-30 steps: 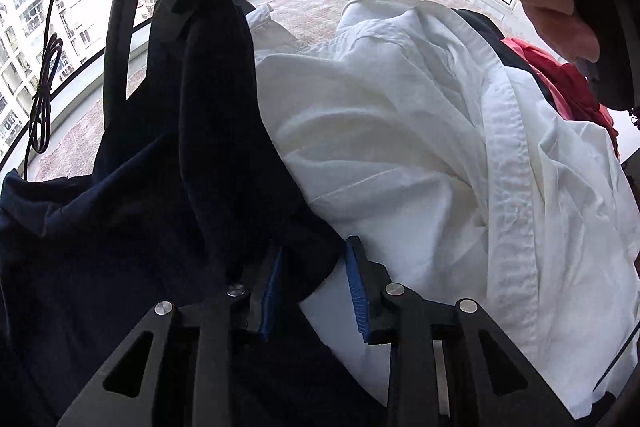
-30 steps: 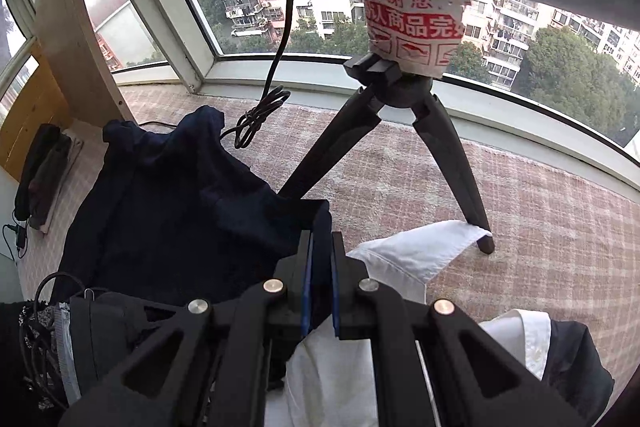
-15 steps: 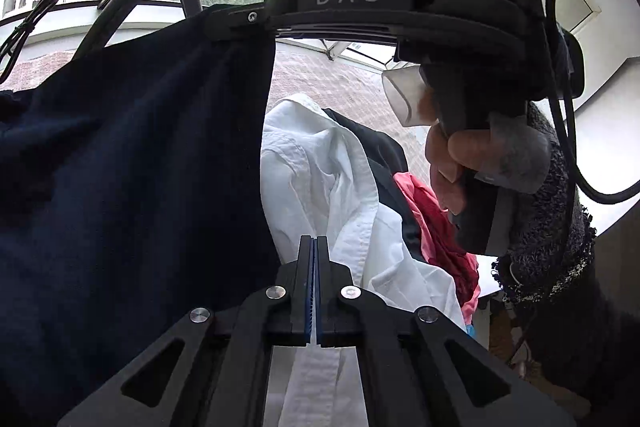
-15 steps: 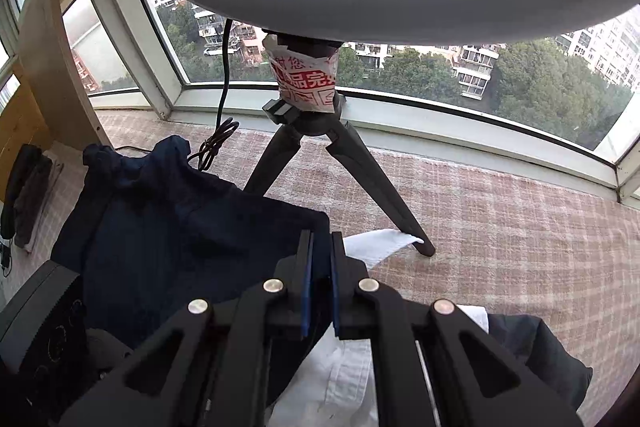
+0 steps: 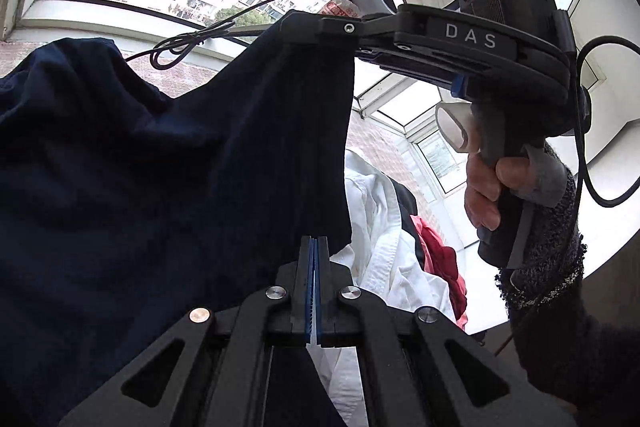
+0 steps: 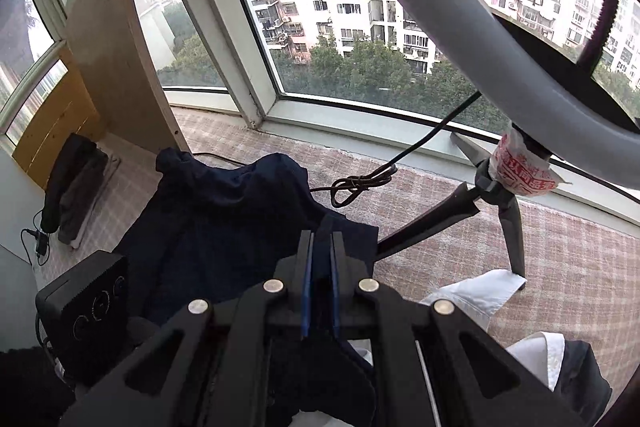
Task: Fold clothes
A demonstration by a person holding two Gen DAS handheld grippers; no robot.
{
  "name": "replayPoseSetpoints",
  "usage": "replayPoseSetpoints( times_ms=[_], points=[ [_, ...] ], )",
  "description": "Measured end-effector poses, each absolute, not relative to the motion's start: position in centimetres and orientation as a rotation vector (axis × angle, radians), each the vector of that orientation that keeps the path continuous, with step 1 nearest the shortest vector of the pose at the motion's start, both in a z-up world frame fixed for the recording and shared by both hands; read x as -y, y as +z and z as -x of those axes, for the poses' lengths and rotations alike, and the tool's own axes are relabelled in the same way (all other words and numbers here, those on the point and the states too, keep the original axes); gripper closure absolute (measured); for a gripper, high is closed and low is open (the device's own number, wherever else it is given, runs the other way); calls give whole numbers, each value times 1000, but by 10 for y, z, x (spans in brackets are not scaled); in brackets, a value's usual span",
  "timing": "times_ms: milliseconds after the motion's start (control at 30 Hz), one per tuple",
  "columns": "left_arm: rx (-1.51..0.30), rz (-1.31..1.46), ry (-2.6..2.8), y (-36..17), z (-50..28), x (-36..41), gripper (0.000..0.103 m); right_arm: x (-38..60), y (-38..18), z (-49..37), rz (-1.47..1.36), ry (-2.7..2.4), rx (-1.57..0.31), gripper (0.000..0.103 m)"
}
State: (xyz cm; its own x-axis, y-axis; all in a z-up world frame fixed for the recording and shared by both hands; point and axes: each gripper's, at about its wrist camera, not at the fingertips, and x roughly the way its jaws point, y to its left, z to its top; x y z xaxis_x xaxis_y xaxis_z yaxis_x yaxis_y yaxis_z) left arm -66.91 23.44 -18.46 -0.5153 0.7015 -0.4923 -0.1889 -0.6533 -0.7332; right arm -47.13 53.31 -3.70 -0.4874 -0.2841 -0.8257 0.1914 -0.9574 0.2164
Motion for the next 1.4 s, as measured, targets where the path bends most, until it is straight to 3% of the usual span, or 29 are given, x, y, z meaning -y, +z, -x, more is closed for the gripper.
replayPoseSetpoints(
  times_ms=[100, 167, 300, 367, 467, 700, 900, 933, 967, 1167, 1200, 1233, 1267, 1400],
  points=[
    [873, 1114, 2201, -191, 657, -237, 103, -492, -49, 482, -1444, -2313, 212, 92],
    [853, 1149, 2258, -189, 650, -214, 103, -467, -56, 488, -1459, -2201, 261, 81],
    [790, 1221, 2370, -185, 638, -177, 103, -484, -38, 455, -1368, -2230, 357, 71],
    [745, 1232, 2413, -180, 639, -160, 103, -516, -34, 432, -1351, -2369, 372, 54],
    [692, 1241, 2420, -178, 645, -124, 103, -541, -63, 403, -1443, -2397, 364, 53],
    [541, 1334, 2264, -186, 711, -158, 98, -522, -115, 394, -1510, -2357, 104, 53],
    [181, 1402, 2288, -185, 759, -211, 78, -526, -129, 394, -1554, -2339, 74, 55],
    [131, 1407, 2292, -185, 764, -218, 76, -529, -131, 392, -1550, -2339, 93, 60],
    [86, 1423, 2297, -186, 769, -224, 76, -531, -133, 391, -1552, -2343, 98, 66],
    [-101, 1500, 2278, -203, 788, -244, 79, -529, -141, 390, -1538, -2326, 89, 68],
    [-89, 1506, 2262, -205, 789, -245, 87, -527, -142, 390, -1535, -2325, 75, 70],
    [-67, 1513, 2245, -206, 790, -245, 100, -526, -142, 390, -1532, -2325, 60, 81],
    [-55, 1518, 2233, -206, 791, -245, 101, -525, -142, 389, -1529, -2325, 49, 94],
    [45, 1461, 2270, -187, 795, -235, 101, -531, -128, 385, -1477, -2355, 27, 94]
  ],
)
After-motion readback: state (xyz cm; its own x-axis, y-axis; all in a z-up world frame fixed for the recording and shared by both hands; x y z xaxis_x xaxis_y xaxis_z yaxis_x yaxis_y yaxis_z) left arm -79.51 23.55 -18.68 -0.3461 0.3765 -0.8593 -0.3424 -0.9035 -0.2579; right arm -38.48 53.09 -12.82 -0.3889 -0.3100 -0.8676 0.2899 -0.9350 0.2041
